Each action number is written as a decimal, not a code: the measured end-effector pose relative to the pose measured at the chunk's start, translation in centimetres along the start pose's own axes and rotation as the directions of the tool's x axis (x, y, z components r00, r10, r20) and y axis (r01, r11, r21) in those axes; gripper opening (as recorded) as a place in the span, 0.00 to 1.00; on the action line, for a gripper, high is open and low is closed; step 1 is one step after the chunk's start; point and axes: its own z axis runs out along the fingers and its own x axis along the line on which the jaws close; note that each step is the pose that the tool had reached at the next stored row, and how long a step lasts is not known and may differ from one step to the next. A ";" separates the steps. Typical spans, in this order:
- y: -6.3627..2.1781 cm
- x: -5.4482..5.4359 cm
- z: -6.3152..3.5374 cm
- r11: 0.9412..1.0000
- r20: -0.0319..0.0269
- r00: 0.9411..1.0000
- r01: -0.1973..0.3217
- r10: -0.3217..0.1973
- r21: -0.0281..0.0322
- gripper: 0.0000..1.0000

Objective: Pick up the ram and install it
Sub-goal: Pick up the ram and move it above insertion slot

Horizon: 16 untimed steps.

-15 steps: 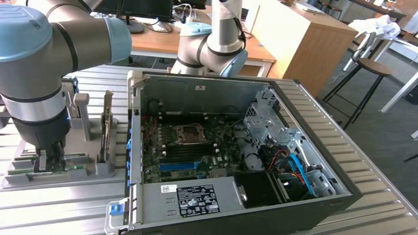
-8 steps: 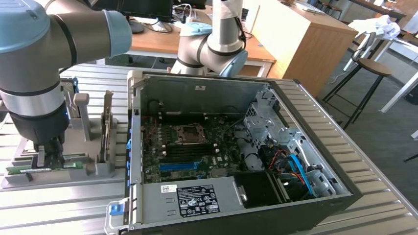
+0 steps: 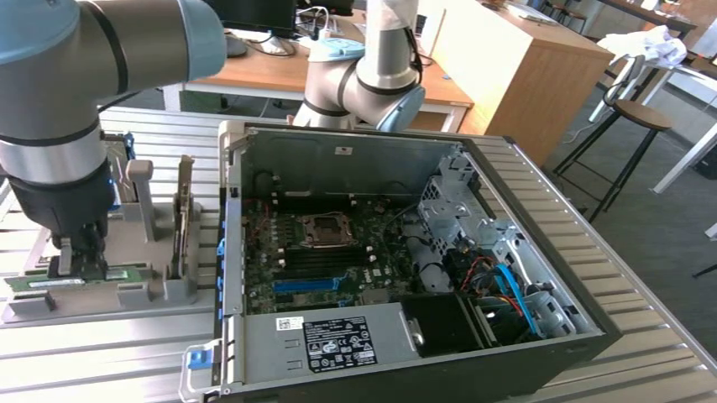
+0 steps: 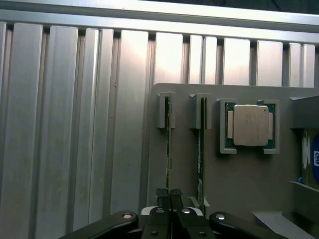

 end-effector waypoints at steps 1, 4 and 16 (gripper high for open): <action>0.01 0.0 -0.25 1.000 0.000 1.000 0.000 0.000 0.000 0.11; 0.05 0.0 -1.04 1.000 0.000 1.000 -0.001 0.001 0.000 0.11; 0.17 -0.2 -4.30 1.000 0.000 1.000 -0.006 0.006 0.000 0.11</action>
